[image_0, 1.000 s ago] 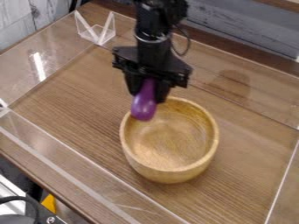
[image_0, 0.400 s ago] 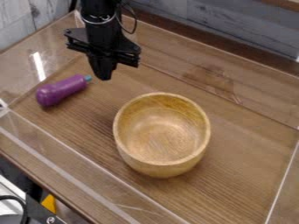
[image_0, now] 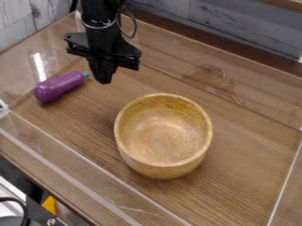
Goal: Remove the purple eggplant from inside the brown bowl and put it on the table
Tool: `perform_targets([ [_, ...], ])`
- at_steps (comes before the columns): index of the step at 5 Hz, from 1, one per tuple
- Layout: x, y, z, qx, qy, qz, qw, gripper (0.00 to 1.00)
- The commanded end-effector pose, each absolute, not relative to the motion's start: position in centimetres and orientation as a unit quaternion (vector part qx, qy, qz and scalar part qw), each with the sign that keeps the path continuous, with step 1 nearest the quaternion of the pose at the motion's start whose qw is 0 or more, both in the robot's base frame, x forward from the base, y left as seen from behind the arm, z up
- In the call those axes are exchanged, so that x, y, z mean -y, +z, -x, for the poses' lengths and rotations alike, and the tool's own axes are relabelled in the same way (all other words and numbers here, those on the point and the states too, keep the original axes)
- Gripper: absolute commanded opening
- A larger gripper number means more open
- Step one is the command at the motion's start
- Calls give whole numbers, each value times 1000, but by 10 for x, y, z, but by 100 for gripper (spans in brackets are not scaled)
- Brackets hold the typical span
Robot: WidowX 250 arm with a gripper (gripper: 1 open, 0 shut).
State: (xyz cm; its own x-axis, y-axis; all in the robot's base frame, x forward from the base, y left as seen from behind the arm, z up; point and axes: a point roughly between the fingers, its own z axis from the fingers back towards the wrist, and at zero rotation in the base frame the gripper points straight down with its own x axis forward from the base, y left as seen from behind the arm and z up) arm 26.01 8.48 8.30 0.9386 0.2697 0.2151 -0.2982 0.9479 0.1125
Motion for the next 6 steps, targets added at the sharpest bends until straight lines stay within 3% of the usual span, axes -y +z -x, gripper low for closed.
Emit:
perform_targets([
  [1, -75, 87, -267, 113, 137, -73, 981, 0],
  [2, -60, 86, -272, 113, 130, -70, 983, 0],
  [6, -76, 73, -261, 111, 131, -101, 980, 0],
])
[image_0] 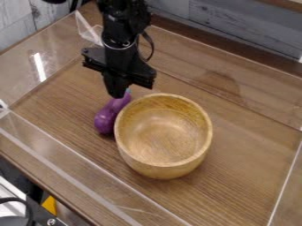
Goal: Remove the purple eggplant from inside the brown bowl and put it on the table
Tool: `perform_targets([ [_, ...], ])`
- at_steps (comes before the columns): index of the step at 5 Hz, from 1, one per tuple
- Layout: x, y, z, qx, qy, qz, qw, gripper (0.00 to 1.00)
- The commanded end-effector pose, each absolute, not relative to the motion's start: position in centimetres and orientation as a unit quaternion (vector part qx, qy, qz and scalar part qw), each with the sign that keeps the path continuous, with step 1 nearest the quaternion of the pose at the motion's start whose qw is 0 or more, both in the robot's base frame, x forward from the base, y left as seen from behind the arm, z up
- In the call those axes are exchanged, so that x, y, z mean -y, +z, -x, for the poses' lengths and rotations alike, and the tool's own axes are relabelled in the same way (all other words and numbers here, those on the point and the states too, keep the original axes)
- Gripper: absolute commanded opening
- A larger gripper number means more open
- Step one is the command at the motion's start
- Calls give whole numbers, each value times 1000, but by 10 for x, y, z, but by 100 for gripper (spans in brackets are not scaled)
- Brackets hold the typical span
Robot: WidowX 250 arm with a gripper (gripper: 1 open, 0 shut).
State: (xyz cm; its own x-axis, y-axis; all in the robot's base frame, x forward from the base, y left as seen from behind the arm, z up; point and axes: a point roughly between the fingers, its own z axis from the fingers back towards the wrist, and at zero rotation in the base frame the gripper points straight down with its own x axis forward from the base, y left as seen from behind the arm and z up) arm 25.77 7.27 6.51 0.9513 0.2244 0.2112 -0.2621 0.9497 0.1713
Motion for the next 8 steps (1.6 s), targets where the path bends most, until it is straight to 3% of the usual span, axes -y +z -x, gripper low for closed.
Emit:
perform_targets([
  [1, -82, 70, -259, 111, 130, -110, 979, 0],
  [6, -103, 58, -249, 111, 129, -138, 976, 0],
  [7, -103, 61, -249, 110, 132, -135, 976, 100],
  [8, -103, 67, -250, 111, 136, -129, 976, 100],
])
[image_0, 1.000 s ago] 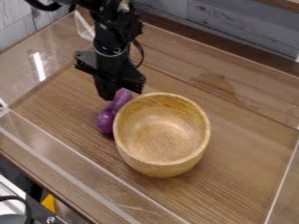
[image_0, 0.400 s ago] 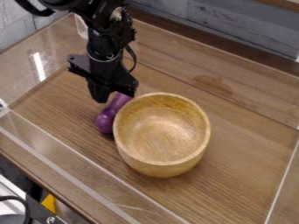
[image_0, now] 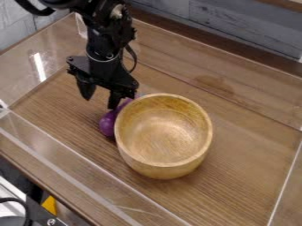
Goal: Remove the purple eggplant from inside the brown bowl and put it on the table
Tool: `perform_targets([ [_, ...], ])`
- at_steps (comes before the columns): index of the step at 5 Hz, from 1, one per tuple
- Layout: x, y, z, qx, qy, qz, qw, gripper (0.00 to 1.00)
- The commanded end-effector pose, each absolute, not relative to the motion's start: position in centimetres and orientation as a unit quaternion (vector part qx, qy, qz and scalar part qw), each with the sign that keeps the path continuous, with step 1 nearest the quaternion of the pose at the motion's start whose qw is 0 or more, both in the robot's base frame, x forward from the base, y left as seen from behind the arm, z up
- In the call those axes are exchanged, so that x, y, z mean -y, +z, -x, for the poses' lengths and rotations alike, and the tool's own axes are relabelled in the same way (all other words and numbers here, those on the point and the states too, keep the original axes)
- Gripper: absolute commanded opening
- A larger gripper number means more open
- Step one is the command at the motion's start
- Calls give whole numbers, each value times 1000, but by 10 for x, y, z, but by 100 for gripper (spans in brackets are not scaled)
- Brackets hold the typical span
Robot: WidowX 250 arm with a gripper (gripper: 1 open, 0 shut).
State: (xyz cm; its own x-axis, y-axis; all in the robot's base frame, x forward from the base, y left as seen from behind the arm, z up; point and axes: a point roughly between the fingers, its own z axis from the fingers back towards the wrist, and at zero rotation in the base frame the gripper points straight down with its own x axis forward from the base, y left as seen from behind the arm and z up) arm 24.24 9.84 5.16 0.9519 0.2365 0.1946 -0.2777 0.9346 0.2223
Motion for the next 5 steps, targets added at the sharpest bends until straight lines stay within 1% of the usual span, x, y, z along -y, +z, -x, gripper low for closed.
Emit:
perform_targets([
  [1, -101, 73, -252, 114, 141, -121, 976, 100],
  [5, -94, 77, -256, 109, 152, -99, 977, 100],
])
